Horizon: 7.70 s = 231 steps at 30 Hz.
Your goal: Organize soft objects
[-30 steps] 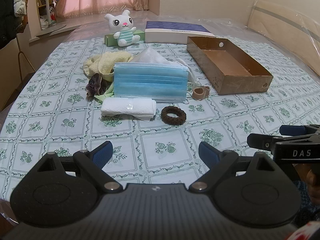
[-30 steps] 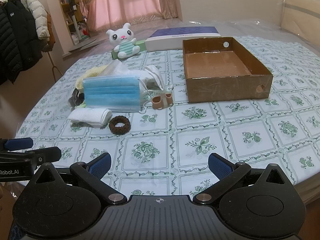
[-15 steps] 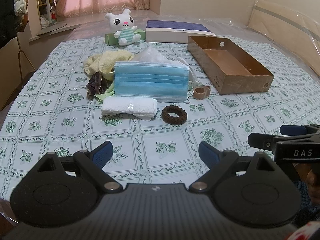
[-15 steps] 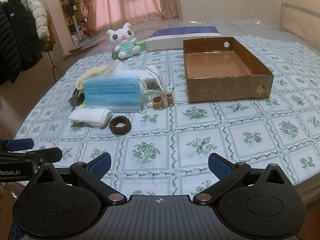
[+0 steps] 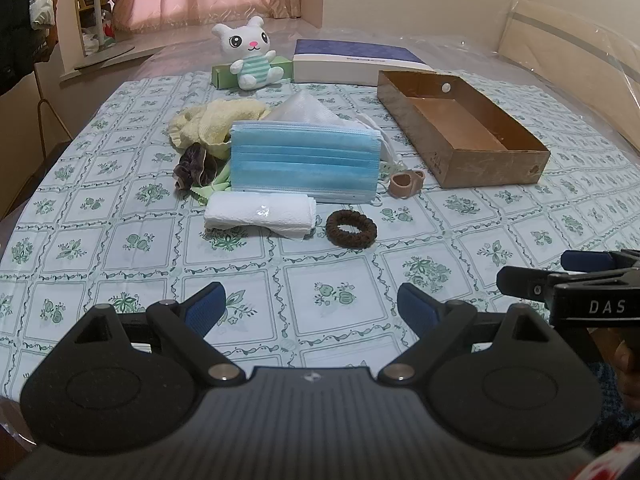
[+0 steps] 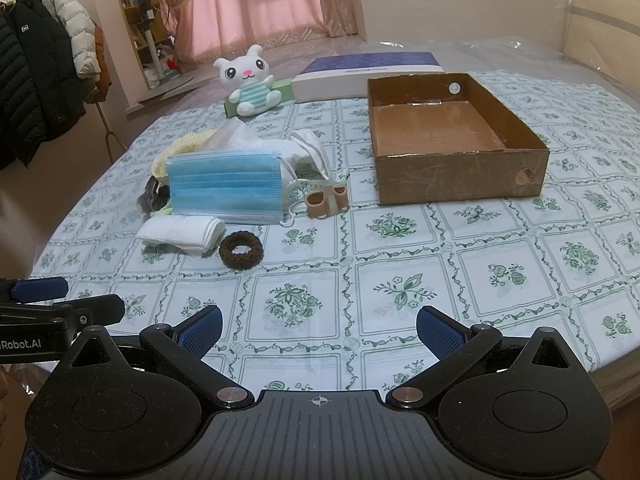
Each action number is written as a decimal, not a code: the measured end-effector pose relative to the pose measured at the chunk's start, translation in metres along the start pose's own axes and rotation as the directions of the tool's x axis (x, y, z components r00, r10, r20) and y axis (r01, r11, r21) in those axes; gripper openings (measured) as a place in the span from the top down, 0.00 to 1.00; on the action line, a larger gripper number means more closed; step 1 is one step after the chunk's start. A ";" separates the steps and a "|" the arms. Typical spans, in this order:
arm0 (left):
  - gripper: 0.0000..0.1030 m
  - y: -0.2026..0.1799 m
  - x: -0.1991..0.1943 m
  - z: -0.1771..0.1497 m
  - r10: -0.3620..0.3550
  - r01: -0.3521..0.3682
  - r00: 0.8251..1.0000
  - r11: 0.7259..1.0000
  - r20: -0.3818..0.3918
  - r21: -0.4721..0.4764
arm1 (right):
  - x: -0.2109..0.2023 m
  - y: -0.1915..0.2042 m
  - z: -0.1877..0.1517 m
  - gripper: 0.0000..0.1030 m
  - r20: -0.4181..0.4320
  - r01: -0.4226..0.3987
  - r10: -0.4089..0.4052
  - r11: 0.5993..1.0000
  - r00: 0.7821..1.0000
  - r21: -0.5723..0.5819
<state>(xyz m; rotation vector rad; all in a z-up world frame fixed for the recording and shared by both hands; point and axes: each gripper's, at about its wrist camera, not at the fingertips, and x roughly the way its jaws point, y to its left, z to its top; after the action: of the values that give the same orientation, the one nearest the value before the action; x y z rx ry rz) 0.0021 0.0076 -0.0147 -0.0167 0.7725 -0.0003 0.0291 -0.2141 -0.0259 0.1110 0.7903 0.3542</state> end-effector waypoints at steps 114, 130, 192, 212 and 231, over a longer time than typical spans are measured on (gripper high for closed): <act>0.27 0.004 0.160 0.049 -0.205 0.227 0.974 0.895 -0.098 0.385 | 0.107 -0.058 0.032 0.81 0.010 -0.059 0.058 0.996 0.998 0.061; 0.33 -0.021 0.156 0.057 -0.263 0.298 0.950 0.922 -0.166 0.248 | 0.098 -0.069 0.026 0.81 0.007 -0.044 0.044 0.996 0.999 0.079; 0.37 -0.163 0.241 0.202 -0.352 0.352 0.936 0.934 -0.021 0.062 | 0.108 -0.215 0.144 0.44 0.262 0.045 -0.098 0.979 0.960 0.201; 0.35 -0.074 0.111 0.135 -0.305 0.299 0.950 0.951 0.069 0.081 | 0.023 -0.161 0.097 0.37 0.298 -0.106 0.021 0.957 0.954 0.271; 0.35 0.053 0.063 0.067 -0.052 0.057 0.997 0.994 0.053 -0.091 | 0.058 -0.053 0.074 0.37 0.138 -0.226 0.217 0.973 0.966 0.046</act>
<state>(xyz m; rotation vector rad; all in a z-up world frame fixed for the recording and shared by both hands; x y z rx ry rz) 0.0938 0.0611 -0.0114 -0.1250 0.7204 -0.0161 0.1341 -0.2402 -0.0253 0.2797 0.6588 0.5293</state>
